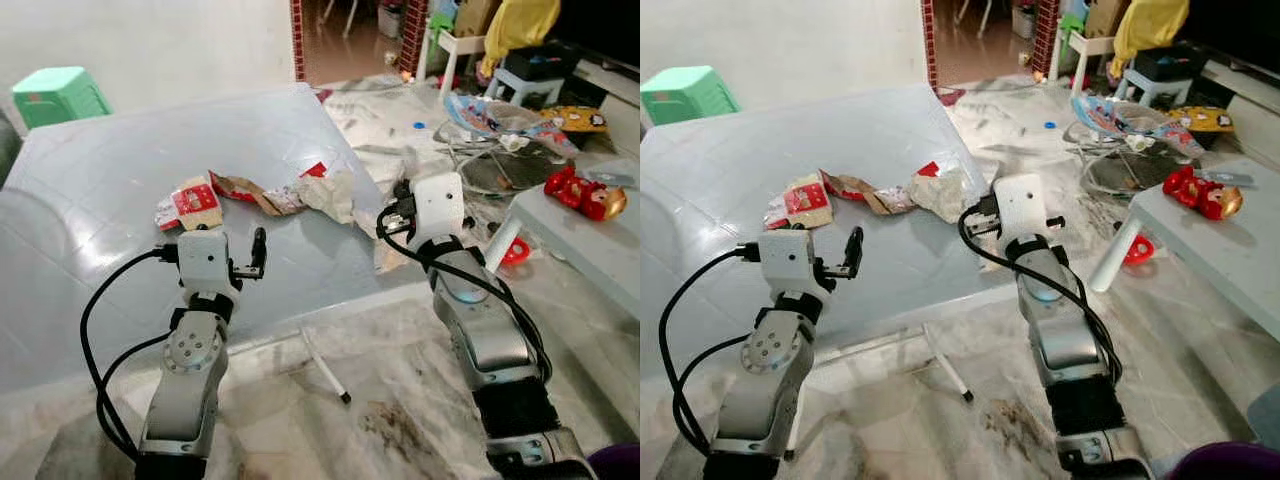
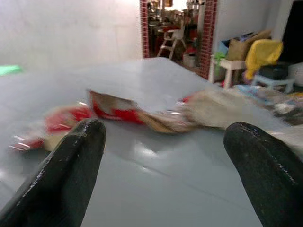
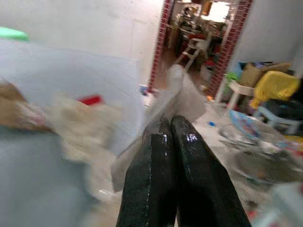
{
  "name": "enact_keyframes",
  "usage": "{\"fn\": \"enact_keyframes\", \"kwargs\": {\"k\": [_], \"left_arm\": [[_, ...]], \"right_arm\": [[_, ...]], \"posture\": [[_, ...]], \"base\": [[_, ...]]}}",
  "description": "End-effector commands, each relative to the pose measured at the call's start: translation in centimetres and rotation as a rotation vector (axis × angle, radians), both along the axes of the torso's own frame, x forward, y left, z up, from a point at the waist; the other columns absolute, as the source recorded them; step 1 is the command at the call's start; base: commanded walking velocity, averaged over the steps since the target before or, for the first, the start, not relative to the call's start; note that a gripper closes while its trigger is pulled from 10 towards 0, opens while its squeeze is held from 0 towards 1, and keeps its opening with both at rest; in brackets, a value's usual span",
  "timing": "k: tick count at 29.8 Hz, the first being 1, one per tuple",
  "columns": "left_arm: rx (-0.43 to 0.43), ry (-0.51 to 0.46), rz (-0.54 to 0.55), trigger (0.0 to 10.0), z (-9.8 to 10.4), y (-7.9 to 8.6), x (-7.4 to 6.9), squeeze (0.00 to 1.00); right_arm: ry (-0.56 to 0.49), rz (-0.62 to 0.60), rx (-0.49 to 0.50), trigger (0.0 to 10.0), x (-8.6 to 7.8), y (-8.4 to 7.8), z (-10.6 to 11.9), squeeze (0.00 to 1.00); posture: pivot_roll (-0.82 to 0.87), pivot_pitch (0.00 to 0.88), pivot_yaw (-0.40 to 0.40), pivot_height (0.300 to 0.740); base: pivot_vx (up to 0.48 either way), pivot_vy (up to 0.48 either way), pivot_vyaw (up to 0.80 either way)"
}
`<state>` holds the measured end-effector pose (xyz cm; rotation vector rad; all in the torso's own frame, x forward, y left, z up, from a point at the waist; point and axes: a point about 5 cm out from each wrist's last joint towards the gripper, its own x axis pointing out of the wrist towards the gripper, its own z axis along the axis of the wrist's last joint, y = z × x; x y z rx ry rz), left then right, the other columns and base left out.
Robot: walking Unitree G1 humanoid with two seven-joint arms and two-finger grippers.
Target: Picking trash to rubbish bin
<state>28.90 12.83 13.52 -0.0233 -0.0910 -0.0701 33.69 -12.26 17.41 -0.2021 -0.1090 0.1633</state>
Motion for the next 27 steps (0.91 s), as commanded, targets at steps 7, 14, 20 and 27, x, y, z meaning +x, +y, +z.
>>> {"fn": "enact_keyframes", "kwargs": {"k": [7, 14, 20, 27], "left_arm": [[0.046, -0.015, 0.171, 10.0, 0.4, 2.6, 0.5, 0.0], [0.082, -0.013, 0.317, 10.0, 0.5, 4.6, 0.6, 0.0], [0.116, -0.033, 0.399, 10.0, 1.0, 5.7, 0.7, 0.0], [0.111, -0.033, 0.39, 10.0, 1.0, 5.2, 1.0, 0.0]], "right_arm": [[-0.031, 0.014, 0.01, 0.0, 0.0, 0.4, 0.9, 0.0], [-0.028, 0.023, 0.012, 0.0, 0.0, 0.5, 0.8, 0.0], [-0.037, 0.067, 0.006, 0.0, -0.1, 1.4, 0.9, 0.0], [-0.059, 0.087, 0.006, 0.0, 0.5, 2.0, 1.4, 0.0]], "posture": [[0.02, 0.04, 0.006, 0.74], [0.02, 0.045, 0.005, 0.74], [0.03, 0.048, 0.011, 0.74], [0.02, 0.051, 0.03, 0.74]], "base": [[0.0, 0.0, 0.0], [0.0, 0.0, 0.0], [0.0, 0.0, 0.13], [0.0, 0.0, 0.8]]}}
